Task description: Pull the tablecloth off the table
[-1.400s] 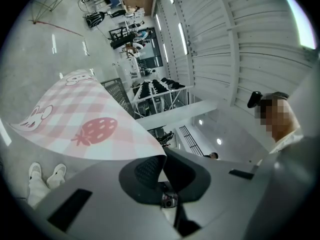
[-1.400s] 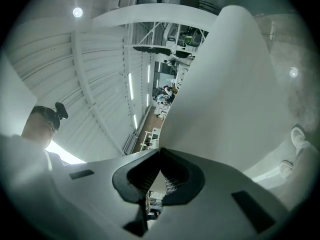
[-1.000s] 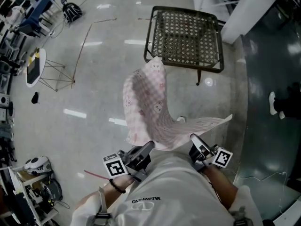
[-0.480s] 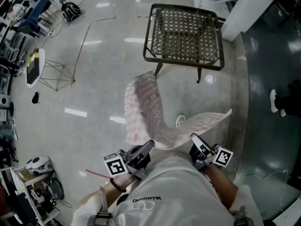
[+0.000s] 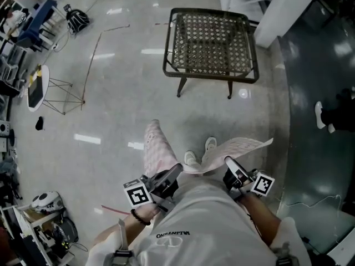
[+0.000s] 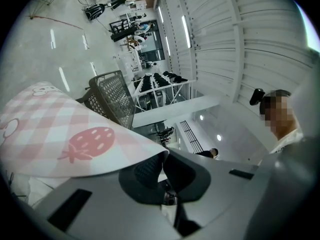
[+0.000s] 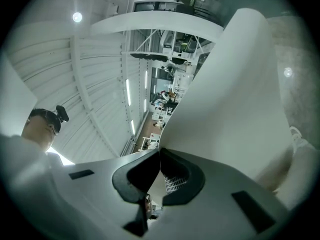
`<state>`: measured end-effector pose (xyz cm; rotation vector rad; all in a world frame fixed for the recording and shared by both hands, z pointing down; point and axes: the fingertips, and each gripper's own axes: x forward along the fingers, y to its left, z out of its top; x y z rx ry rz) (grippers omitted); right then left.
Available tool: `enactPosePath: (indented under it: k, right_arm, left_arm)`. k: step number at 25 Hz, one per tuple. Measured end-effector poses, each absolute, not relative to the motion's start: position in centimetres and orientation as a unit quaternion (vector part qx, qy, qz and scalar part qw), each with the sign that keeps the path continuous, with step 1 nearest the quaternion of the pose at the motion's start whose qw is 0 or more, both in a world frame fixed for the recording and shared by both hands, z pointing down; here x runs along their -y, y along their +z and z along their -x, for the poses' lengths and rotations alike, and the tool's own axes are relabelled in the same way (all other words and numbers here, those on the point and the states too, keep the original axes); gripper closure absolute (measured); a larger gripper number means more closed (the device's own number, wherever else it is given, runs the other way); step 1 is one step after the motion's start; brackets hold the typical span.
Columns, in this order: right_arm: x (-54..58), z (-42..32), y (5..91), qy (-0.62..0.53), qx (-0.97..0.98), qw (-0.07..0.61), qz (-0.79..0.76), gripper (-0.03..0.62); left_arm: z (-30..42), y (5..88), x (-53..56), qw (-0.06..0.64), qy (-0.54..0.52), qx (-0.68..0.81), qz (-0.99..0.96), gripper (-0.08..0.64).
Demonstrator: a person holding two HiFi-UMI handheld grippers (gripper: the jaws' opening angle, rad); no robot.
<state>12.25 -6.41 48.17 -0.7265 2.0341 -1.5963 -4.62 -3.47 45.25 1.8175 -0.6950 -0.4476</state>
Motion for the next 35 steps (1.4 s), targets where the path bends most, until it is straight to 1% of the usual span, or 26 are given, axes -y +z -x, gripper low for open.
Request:
enactPosePath:
  k: [9,23,35]
  right_arm:
    - [7.7,-12.2,48.2,-0.576,-0.734,0.237,0.271,0.578]
    - [10.0,-13.2,46.5,-0.551,-0.747,0.249,0.276,0.579]
    - [9.9,-13.5,46.9,-0.559,-0.735,0.257,0.283,0.578]
  left_arm:
    - [5.5,45.2,5.3,0.534,-0.206,0.294,-0.765,0.555]
    - [4.5,44.4,8.4,0.522,-0.222,0.273,-0.777,0.555]
    - [4.0,44.0,9.1,0.512,-0.221,0.269,-0.785,0.555]
